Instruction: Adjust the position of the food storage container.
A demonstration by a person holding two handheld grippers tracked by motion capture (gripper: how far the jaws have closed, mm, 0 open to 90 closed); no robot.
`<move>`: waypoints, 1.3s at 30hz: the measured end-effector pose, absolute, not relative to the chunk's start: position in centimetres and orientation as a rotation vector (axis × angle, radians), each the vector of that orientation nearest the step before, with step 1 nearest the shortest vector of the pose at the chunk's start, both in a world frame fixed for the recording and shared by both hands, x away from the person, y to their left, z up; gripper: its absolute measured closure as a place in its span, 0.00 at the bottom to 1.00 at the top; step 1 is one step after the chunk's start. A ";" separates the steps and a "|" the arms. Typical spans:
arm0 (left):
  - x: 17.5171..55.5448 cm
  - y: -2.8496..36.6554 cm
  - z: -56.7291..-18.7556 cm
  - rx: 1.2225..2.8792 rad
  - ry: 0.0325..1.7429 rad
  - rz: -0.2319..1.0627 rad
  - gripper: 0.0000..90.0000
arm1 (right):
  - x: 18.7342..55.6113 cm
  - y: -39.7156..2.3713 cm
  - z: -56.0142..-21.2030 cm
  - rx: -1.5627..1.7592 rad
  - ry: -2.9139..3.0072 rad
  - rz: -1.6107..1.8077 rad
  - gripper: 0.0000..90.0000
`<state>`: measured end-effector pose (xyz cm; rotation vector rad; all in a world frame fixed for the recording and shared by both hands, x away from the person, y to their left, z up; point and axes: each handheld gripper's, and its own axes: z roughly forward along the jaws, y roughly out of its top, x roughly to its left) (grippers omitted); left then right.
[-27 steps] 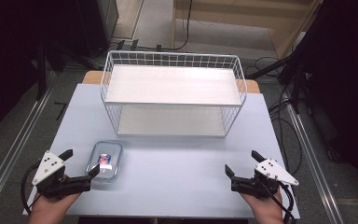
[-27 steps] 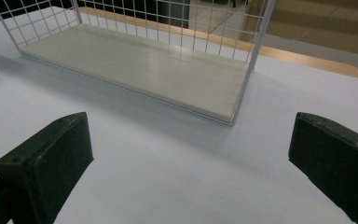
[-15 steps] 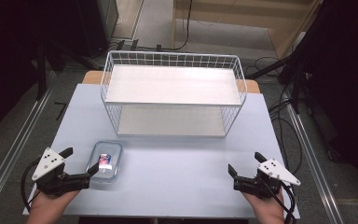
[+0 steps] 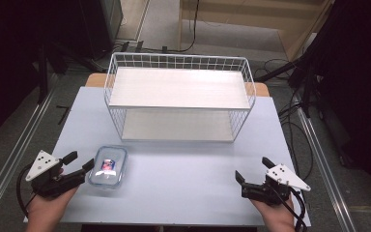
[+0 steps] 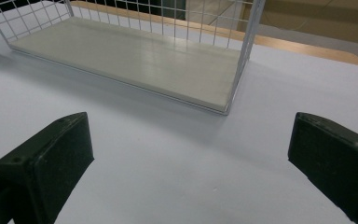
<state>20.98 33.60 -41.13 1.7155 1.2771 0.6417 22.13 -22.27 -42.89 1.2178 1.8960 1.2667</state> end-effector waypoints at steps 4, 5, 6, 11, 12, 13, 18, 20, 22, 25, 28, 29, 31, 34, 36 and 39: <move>21.9 34.4 -42.0 1.727 1.358 0.637 0.72 | 22.2 -22.2 -42.9 1.212 1.906 1.270 0.00; 22.3 34.8 -42.6 1.713 1.403 0.647 0.83 | 22.3 -22.1 -42.9 1.212 1.907 1.268 0.00; 22.5 35.0 -42.8 1.710 1.425 0.648 0.91 | 22.3 -22.1 -42.9 1.211 1.910 1.270 0.00; 23.3 34.8 -44.1 1.768 1.471 0.636 1.00 | 22.4 -21.8 -43.1 1.204 1.926 1.265 0.00; 23.3 34.8 -44.1 1.768 1.471 0.636 1.00 | 22.3 -21.7 -43.1 1.208 1.926 1.262 0.00; 23.4 34.5 -44.5 1.787 1.475 0.627 1.00 | 22.4 -21.7 -43.1 1.206 1.925 1.261 0.00; 23.4 34.0 -44.9 1.812 1.460 0.611 1.00 | 22.4 -21.8 -43.2 1.209 1.929 1.260 0.00; 23.4 34.0 -45.1 1.817 1.466 0.606 1.00 | 22.3 -21.9 -43.2 1.209 1.925 1.262 0.00; 23.5 33.9 -45.2 1.834 1.464 0.601 1.00 | 22.3 -22.0 -43.2 1.210 1.923 1.261 0.00; 23.5 33.8 -45.4 1.842 1.463 0.591 1.00 | 22.4 -22.0 -43.2 1.212 1.920 1.263 0.00; 23.5 33.7 -45.5 1.845 1.460 0.584 1.00 | 22.5 -22.1 -43.3 1.212 1.928 1.261 0.00; 23.6 33.6 -45.6 1.850 1.449 0.572 1.00 | 22.5 -22.0 -43.3 1.212 1.931 1.258 0.00; 23.5 33.4 -45.6 1.859 1.438 0.568 1.00 | 22.6 -22.0 -43.4 1.215 1.930 1.260 0.00; 23.3 32.9 -45.7 1.881 1.427 0.568 1.00 | 22.6 -22.1 -43.3 1.211 1.931 1.263 0.01; 23.1 32.6 -45.9 1.901 1.412 0.560 1.00 | 22.5 -22.1 -43.3 1.213 1.932 1.259 0.01; 22.7 31.9 -46.0 1.927 1.394 0.552 1.00 | 22.6 -22.2 -43.3 1.214 1.930 1.263 0.01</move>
